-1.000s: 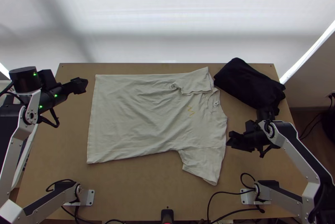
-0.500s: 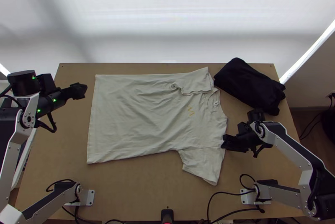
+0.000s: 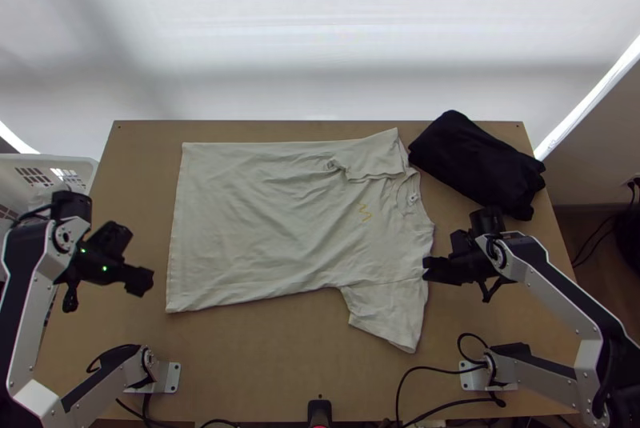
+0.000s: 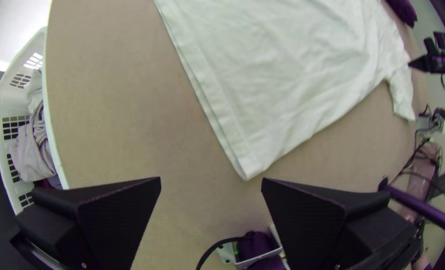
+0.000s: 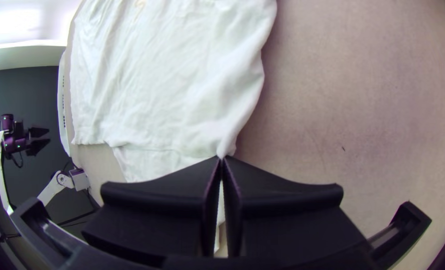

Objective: Fold the t-shirt

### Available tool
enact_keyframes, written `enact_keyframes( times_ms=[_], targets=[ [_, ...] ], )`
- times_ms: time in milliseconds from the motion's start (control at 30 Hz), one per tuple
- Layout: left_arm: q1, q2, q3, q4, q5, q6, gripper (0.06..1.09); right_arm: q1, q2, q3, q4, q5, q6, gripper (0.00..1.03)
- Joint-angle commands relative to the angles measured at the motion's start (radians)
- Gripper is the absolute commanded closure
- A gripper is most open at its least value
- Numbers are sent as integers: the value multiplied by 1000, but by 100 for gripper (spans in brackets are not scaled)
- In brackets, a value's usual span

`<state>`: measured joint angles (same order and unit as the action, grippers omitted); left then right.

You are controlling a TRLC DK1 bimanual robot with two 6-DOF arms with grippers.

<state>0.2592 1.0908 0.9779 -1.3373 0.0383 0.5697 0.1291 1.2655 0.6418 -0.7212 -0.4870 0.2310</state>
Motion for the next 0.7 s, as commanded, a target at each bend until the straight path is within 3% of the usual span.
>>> enact_keyframes(
  times_ms=[0,467,667],
  targets=[
    [-26,-46,-100,24,-60,111,11,4,-20,-8,6,-2,8,100],
    [-299,34,-258,84,-69,-67,16,14,-12,7,14,16,25,100],
    [-330,93,-272,147,-60,-102,20,18,-14,15,16,18,27,100]
  ],
)
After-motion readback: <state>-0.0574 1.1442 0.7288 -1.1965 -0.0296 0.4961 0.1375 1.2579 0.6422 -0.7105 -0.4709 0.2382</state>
